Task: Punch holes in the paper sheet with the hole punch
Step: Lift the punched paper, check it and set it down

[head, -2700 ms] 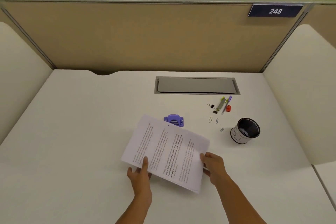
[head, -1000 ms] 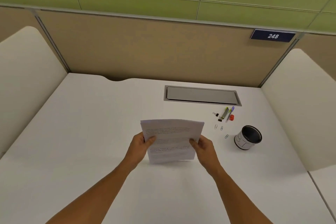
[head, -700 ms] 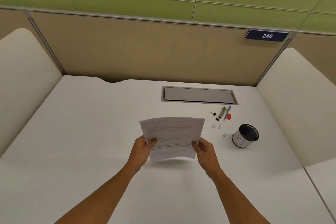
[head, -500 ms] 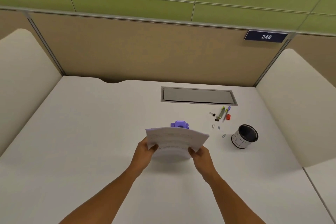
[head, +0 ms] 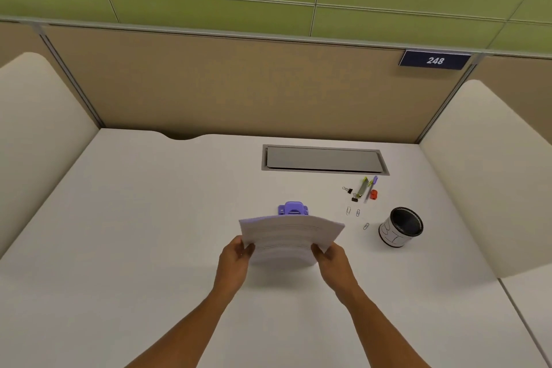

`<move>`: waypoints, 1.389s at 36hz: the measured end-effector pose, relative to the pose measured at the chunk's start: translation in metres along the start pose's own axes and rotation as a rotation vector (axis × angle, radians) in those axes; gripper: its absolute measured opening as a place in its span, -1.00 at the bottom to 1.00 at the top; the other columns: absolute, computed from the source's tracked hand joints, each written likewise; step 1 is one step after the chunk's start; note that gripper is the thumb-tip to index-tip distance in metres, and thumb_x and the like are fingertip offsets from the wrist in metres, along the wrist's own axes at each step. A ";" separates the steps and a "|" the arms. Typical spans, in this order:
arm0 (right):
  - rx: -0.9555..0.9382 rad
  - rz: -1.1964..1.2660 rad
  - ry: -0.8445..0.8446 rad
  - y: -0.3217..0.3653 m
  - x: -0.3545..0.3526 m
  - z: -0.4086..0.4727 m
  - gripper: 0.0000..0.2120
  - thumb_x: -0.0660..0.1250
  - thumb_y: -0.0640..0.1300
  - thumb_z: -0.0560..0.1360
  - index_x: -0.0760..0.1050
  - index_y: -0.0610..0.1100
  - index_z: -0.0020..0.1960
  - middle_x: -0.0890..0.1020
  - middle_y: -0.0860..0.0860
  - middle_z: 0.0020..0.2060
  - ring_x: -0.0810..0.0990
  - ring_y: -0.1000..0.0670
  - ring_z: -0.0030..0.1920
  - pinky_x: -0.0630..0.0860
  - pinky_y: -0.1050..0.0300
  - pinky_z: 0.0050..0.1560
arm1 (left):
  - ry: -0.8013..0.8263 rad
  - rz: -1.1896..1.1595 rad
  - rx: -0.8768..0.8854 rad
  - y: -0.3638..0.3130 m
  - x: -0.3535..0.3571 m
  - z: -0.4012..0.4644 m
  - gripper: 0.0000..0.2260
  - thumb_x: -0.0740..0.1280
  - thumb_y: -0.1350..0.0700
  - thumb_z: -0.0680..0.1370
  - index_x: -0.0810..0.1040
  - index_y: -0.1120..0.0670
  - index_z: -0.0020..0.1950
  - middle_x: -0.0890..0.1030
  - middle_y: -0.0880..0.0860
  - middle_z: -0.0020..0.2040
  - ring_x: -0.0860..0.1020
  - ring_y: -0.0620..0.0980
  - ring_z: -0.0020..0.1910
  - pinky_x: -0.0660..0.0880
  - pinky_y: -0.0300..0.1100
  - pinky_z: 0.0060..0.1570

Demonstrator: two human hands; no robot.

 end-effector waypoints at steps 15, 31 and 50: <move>0.011 -0.013 0.026 -0.006 -0.001 0.001 -0.71 0.21 -0.12 0.66 0.50 -0.02 0.35 0.65 0.04 0.17 0.60 -0.02 0.17 0.53 0.03 0.28 | 0.010 0.084 0.022 0.000 0.005 0.012 -0.81 0.26 0.20 0.63 0.55 -0.03 0.18 0.66 -0.01 0.13 0.60 0.02 0.11 0.53 -0.12 0.18; 0.035 -0.097 0.049 -0.018 0.003 0.004 -0.68 0.16 -0.10 0.68 0.46 -0.04 0.40 0.63 0.05 0.20 0.59 -0.01 0.19 0.53 0.00 0.29 | 0.086 0.169 0.036 0.008 0.018 0.013 -0.76 0.20 0.14 0.67 0.52 0.02 0.30 0.61 -0.04 0.16 0.58 0.04 0.17 0.53 -0.25 0.03; -0.134 0.328 -0.049 0.061 -0.035 0.003 -0.68 0.37 -0.05 0.57 0.42 0.06 0.31 0.64 0.04 0.16 0.63 -0.03 0.16 0.64 -0.09 0.10 | -0.044 0.177 0.378 -0.095 -0.044 0.015 -0.88 0.27 0.09 0.64 0.61 0.00 0.05 0.68 -0.10 -0.10 0.64 -0.15 -0.14 0.57 -0.28 -0.19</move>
Point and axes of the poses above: each hand's wrist, its own z-axis towards the middle knuckle, its own x-axis out of the palm, y = z × x, the point moved 7 cm from there along z, towards the middle knuckle
